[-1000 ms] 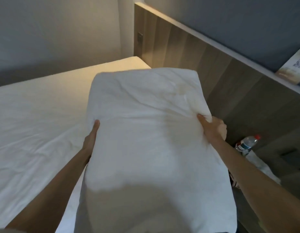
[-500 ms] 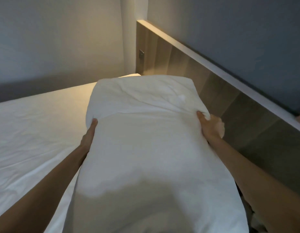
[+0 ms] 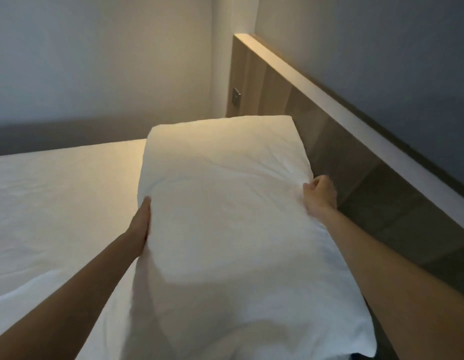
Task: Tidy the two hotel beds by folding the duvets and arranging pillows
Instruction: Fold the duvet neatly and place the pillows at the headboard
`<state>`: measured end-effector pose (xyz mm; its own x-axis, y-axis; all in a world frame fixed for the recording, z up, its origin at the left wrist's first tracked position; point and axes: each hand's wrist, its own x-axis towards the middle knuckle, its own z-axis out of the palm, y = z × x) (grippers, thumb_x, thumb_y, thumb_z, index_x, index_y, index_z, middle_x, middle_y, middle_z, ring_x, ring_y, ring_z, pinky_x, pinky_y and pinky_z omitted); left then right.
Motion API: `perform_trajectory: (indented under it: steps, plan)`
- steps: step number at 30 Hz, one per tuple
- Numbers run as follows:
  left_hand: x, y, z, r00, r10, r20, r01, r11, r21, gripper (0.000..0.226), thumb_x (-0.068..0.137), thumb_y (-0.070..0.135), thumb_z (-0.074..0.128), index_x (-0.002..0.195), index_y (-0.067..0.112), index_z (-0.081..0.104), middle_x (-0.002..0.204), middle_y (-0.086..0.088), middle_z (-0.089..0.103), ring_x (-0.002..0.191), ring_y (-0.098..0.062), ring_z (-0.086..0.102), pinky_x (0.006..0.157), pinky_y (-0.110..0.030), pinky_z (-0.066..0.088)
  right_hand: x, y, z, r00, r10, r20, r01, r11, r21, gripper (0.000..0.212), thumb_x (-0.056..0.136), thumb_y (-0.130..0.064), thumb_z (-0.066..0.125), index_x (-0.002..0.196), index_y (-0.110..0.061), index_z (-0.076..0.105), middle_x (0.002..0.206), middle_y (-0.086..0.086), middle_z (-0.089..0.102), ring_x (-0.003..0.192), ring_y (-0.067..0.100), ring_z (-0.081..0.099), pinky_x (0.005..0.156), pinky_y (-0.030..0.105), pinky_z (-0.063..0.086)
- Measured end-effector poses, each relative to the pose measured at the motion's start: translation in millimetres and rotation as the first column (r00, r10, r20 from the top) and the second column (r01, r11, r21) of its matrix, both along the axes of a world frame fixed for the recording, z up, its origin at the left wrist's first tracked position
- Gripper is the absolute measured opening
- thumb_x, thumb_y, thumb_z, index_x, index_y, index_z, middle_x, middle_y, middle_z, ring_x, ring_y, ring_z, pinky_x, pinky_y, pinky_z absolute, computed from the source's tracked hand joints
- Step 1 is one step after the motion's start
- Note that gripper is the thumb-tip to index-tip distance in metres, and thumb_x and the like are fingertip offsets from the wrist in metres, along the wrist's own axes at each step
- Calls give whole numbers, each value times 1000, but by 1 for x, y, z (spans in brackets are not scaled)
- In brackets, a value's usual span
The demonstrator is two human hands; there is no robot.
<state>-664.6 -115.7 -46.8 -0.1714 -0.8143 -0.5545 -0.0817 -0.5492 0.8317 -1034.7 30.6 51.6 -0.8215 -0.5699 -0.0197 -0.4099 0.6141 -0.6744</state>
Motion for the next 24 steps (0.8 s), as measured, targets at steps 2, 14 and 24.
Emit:
perform_trajectory:
  steps: [2, 14, 24]
  plan:
    - [-26, 24, -6, 993, -43, 111, 47, 998, -30, 65, 93, 55, 51, 140, 11, 45, 112, -9, 62, 101, -28, 60, 88, -38, 48, -10, -14, -56, 985, 162, 63, -169, 979, 114, 45, 92, -29, 56, 134, -16, 47, 140, 13, 49, 129, 33, 42, 105, 39, 34]
    - [-64, 79, -28, 642, -147, 753, 555, 767, -323, 77, 81, 73, 15, 151, 44, 3, 162, 2, -11, 147, -36, -9, 113, -62, 0, 16, 10, -119, 915, 401, 50, -394, 856, 335, 50, 104, -42, 23, 152, -40, 11, 163, -5, 1, 149, 23, -4, 115, 56, -3]
    - [-96, 114, -71, 322, 31, 946, 767, 577, -280, 64, 93, 64, 15, 152, 43, 2, 162, 2, -9, 145, -37, -20, 110, -69, -4, 57, 38, -188, 784, 562, -265, -377, 769, 516, 61, 91, -70, 7, 146, -54, -13, 160, -13, -16, 148, 26, -13, 104, 78, 2]
